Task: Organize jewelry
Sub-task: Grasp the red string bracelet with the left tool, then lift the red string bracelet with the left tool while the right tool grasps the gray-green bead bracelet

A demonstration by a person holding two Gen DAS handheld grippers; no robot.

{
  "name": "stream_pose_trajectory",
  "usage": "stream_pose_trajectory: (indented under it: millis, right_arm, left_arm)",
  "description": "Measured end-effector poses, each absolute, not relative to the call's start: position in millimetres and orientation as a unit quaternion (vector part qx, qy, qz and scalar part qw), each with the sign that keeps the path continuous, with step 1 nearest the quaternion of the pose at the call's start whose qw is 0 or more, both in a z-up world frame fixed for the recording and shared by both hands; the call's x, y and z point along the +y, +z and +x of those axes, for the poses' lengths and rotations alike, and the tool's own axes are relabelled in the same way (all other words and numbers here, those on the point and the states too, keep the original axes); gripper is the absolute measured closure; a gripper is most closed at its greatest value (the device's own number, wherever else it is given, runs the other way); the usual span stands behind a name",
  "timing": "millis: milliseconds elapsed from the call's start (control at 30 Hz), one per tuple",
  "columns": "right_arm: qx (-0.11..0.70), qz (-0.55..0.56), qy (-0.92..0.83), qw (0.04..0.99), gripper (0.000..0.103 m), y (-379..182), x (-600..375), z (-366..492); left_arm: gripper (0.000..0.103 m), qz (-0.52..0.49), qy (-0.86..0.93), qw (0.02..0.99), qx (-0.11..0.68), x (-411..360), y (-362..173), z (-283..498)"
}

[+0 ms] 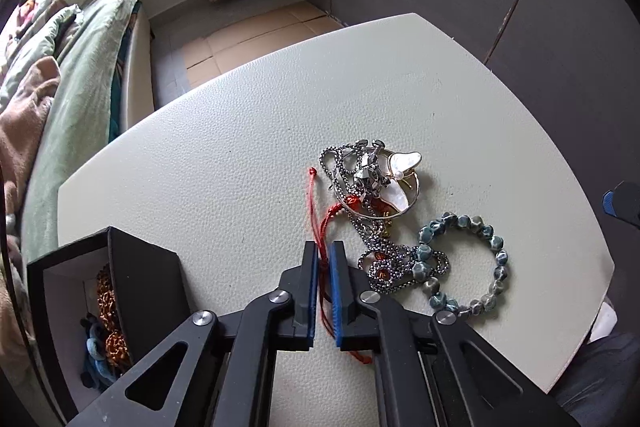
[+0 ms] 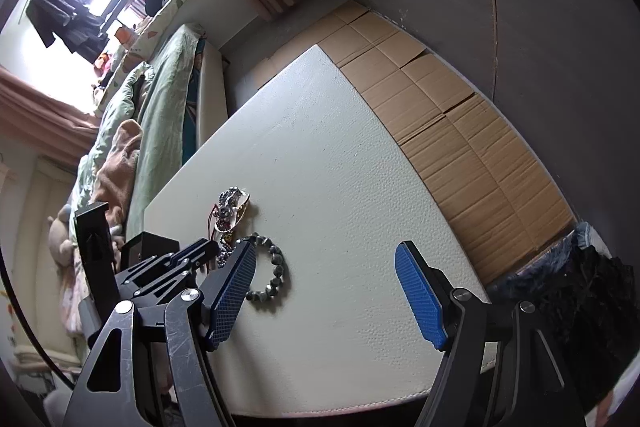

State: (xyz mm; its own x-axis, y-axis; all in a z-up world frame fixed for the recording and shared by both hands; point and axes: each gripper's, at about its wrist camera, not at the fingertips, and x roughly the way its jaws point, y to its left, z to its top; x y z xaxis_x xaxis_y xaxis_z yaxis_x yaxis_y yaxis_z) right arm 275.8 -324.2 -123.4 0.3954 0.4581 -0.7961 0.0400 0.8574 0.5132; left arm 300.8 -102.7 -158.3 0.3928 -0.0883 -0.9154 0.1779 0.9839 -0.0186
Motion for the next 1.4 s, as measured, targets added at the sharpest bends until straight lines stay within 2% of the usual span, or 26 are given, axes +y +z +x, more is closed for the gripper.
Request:
stream_pose_trajectory:
  millis: [100,300,400,667,867,900,933,967,1067,1400]
  right_arm:
    - [0.542,0.224,0.141,0.798,0.042,-127,-313,280]
    - [0.552,0.186,0.155,0.798,0.049,-132,-279,283]
    - [0.559,0.164,0.158,0.797,0.056,-136,-263,287]
    - [0.573,0.077,0.139,0.804,0.061,-147,-221,293]
    - [0.573,-0.011,0.118,0.811,0.071,-151,-198,288]
    - [0.571,-0.026,0.112,0.813,0.073,-150,-196,287]
    - [0.568,-0.040,0.105,0.815,0.086,-150,-194,285]
    - [0.567,-0.042,0.107,0.815,0.091,-149,-194,284]
    - [0.566,-0.020,0.126,0.815,0.092,-144,-199,281]
    - [0.473,0.107,0.193,0.853,0.092,-83,-215,260]
  left_arm:
    - [0.098,0.015,-0.092,0.840,0.535,-95,-148,297]
    - [0.098,-0.051,-0.109,0.855,0.504,-71,-115,291]
    - [0.098,-0.081,-0.119,0.860,0.490,-61,-101,287]
    - [0.098,-0.114,-0.134,0.872,0.457,-44,-74,278]
    - [0.098,-0.133,-0.126,0.880,0.438,-19,-59,270]
    - [0.098,-0.136,-0.123,0.881,0.435,-14,-58,269]
    - [0.098,-0.139,-0.121,0.882,0.434,-10,-57,267]
    - [0.098,-0.142,-0.119,0.883,0.432,-6,-55,265]
    - [0.098,-0.146,-0.111,0.886,0.426,8,-50,257]
    - [0.098,-0.162,-0.073,0.890,0.420,52,-44,237]
